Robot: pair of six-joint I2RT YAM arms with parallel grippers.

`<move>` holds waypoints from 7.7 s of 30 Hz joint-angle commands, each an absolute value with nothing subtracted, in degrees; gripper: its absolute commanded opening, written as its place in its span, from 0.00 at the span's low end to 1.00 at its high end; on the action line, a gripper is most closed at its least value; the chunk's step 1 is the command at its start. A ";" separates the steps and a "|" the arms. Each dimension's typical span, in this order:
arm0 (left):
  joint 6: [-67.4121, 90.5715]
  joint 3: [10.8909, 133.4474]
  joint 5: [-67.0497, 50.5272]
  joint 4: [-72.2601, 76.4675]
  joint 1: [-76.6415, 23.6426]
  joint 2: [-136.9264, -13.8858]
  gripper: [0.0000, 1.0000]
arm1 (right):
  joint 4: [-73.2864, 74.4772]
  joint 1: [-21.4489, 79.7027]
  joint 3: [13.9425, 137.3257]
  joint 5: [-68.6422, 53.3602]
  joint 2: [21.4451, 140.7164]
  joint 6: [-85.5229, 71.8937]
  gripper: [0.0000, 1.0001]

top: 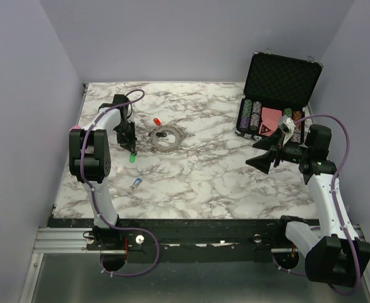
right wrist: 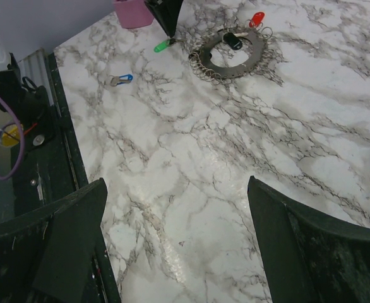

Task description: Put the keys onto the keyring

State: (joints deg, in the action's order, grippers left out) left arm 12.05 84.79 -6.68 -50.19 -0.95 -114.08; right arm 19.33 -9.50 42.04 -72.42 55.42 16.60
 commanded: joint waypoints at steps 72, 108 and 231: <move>2.46 51.06 -20.48 12.82 -60.29 -75.13 0.00 | 71.03 6.15 52.91 -73.66 61.96 77.54 0.82; -6.33 25.13 -18.63 56.78 -65.74 -72.51 0.00 | 81.21 13.36 53.79 -77.87 64.95 96.59 0.41; 9.06 24.69 -18.72 49.86 -66.01 -69.62 0.00 | 55.89 16.70 45.53 -84.73 59.33 66.71 0.34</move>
